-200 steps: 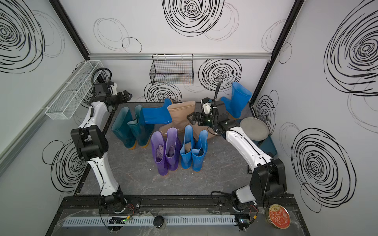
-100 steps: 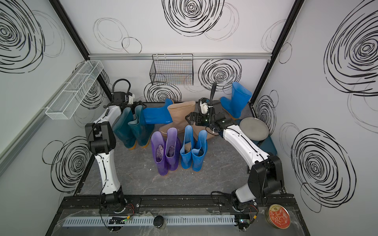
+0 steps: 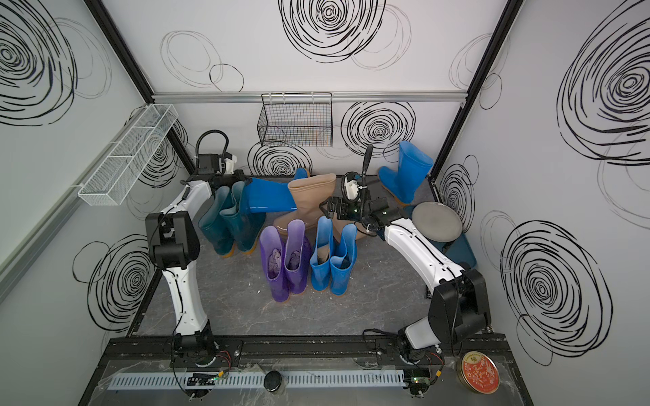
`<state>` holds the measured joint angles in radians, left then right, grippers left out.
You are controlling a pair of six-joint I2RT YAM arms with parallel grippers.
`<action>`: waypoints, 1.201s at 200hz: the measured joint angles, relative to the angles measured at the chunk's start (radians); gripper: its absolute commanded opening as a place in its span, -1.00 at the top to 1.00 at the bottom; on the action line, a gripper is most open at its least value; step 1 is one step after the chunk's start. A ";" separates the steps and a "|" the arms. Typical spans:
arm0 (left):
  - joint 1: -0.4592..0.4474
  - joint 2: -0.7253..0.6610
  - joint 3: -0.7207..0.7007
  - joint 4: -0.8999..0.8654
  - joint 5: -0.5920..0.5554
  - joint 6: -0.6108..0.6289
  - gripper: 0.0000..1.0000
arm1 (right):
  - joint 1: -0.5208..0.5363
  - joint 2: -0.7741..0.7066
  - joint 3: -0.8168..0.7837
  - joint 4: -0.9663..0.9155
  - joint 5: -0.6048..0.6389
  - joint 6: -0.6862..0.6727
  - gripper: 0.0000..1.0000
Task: Match and arrange rain boots in pairs
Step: Pick up the rain boot at the center of the board.
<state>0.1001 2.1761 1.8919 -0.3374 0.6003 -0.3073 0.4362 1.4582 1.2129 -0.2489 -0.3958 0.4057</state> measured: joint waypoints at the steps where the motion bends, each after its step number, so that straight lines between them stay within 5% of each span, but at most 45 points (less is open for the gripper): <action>1: -0.001 -0.002 0.000 0.000 0.000 0.000 1.00 | 0.000 -0.001 -0.001 0.001 0.000 0.000 -1.00; 61: -0.082 -0.183 0.007 -0.018 -0.039 -0.004 1.00 | 0.000 -0.074 -0.066 0.030 0.009 -0.003 -1.00; 240: -0.121 -0.332 0.177 -0.109 -0.298 -0.130 1.00 | 0.039 -0.175 -0.071 0.047 0.024 -0.124 -1.00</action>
<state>-0.0212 1.8439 2.0689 -0.4469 0.3019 -0.4370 0.4751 1.2835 1.1419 -0.2020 -0.3721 0.2821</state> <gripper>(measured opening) 0.060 0.999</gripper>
